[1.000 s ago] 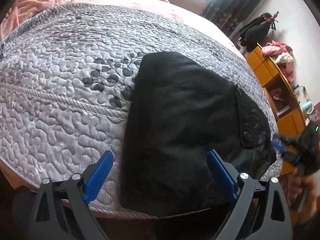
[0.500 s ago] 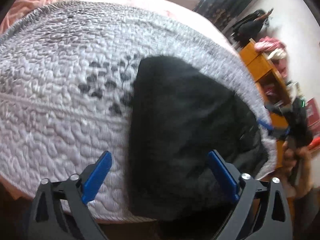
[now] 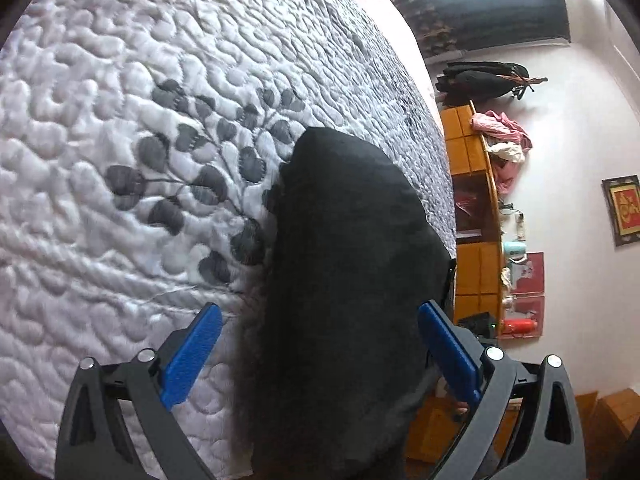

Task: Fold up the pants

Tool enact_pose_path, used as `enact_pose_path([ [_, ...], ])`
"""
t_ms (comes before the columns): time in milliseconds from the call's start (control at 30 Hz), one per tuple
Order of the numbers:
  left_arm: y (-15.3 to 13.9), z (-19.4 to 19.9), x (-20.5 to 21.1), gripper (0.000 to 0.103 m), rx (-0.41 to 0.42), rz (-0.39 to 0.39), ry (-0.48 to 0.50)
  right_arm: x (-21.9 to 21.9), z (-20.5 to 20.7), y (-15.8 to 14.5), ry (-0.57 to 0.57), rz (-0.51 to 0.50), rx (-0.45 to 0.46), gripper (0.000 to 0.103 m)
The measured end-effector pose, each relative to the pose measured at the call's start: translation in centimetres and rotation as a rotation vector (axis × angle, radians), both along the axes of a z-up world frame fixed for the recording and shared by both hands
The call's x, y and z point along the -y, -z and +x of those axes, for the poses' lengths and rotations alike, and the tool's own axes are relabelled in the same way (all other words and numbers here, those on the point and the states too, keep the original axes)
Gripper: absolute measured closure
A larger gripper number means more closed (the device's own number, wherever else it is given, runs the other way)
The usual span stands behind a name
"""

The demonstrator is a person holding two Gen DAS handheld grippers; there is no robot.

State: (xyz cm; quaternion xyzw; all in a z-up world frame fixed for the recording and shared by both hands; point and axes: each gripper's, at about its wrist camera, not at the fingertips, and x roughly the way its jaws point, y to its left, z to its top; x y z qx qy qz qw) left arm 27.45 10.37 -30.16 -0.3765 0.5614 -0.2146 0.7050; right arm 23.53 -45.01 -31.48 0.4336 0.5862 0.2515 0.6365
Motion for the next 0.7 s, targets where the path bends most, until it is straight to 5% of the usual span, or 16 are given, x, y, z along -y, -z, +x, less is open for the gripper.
enact_pose_path([
  [300, 2.5, 1.1, 4.1, 0.004, -0.027, -0.071, 0.149, -4.2, 1.2, 1.3, -0.107, 0.042, -0.006, 0.004],
  [567, 4.0, 0.4, 5.7, 0.004, -0.043, -0.084, 0.145, -5.6, 1.6, 0.7, -0.139, 0.022, 0.017, 0.002],
  [700, 4.0, 0.4, 5.7, 0.029, -0.050, -0.053, 0.108, -6.9, 2.0, 0.1, -0.149, -0.019, 0.047, 0.013],
])
